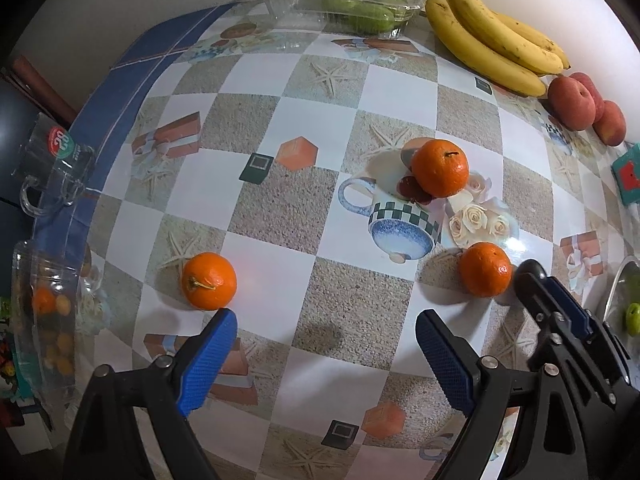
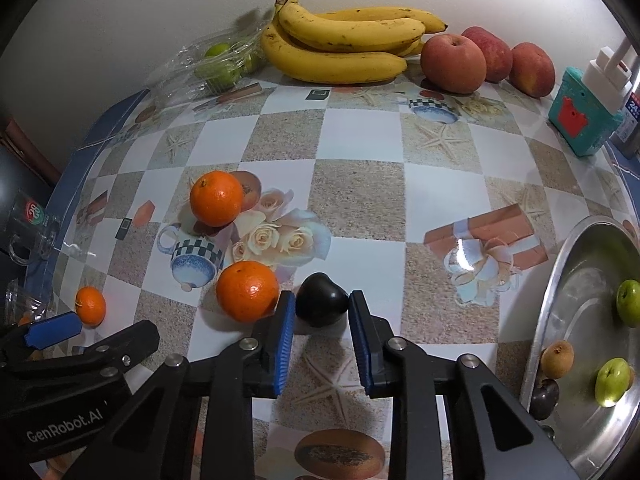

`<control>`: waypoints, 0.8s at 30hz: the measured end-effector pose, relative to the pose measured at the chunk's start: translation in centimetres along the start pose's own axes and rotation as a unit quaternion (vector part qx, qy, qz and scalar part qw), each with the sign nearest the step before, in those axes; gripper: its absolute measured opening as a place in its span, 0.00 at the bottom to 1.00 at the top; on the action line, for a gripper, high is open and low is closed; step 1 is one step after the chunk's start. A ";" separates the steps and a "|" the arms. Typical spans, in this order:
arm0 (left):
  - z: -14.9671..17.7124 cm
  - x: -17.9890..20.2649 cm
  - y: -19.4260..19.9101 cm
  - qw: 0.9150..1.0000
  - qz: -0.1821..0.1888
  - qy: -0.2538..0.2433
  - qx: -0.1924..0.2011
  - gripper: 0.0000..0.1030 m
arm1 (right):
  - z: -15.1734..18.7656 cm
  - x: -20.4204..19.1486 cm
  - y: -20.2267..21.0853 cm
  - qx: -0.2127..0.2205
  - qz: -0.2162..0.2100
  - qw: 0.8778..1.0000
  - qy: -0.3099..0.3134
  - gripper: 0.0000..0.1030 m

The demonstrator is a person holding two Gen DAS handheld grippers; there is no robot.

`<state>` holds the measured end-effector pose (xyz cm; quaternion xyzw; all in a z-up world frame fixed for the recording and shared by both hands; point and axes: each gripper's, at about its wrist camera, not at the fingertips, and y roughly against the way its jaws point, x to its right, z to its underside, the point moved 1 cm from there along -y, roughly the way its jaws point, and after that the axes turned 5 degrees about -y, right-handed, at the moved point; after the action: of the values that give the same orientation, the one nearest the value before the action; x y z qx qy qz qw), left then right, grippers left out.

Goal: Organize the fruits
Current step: 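Grasp the dark plum with the right gripper and lift it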

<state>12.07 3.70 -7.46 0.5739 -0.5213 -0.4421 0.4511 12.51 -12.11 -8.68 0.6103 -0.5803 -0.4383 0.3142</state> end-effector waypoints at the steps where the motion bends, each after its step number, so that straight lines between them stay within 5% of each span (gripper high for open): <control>1: 0.0 0.0 -0.1 1.000 0.002 0.001 -0.001 0.90 | 0.0 0.2 0.1 0.002 0.000 1.000 -0.004 0.28; 13: 0.3 3.2 0.3 0.997 0.054 -0.045 0.017 0.88 | -1.0 4.9 4.5 0.049 0.019 0.997 -0.050 0.28; 24: -0.1 7.0 0.1 0.993 0.080 -0.084 0.032 0.68 | -0.3 9.9 7.1 0.062 0.039 0.993 -0.097 0.28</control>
<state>12.65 -3.33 -7.57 0.5058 -0.6153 -0.4341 0.4208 9.11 -22.86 -3.87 0.5603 -0.6572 -0.4460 0.2351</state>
